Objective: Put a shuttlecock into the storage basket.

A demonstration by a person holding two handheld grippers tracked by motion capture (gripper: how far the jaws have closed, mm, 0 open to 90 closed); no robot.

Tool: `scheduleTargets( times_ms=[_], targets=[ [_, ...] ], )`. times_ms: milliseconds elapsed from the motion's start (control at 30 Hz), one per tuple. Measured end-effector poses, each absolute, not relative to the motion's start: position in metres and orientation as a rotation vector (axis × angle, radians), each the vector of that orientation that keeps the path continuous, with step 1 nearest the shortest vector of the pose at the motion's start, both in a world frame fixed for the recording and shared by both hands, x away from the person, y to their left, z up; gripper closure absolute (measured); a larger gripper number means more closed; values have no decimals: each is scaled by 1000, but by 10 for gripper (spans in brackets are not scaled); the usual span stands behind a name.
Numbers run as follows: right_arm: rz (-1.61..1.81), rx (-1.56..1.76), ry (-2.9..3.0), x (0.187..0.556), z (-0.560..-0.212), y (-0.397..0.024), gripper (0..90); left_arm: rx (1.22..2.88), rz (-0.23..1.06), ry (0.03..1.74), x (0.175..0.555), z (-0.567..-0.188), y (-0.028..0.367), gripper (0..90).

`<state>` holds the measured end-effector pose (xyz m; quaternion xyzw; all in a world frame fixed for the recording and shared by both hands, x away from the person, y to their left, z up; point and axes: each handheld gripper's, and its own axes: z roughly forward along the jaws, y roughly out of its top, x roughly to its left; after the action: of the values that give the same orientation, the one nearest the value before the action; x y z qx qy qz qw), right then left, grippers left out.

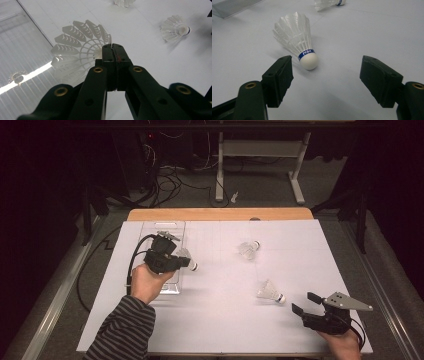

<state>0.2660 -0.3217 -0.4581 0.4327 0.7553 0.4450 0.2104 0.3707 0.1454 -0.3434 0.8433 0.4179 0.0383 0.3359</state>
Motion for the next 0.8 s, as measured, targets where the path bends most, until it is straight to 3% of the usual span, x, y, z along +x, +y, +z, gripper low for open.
scheduleTargets(
  times_ms=[800],
  targets=[
    [1236,1203,2100,266,-458,-322,269,2160,130,1144,373,-343,160,890]
  ],
)
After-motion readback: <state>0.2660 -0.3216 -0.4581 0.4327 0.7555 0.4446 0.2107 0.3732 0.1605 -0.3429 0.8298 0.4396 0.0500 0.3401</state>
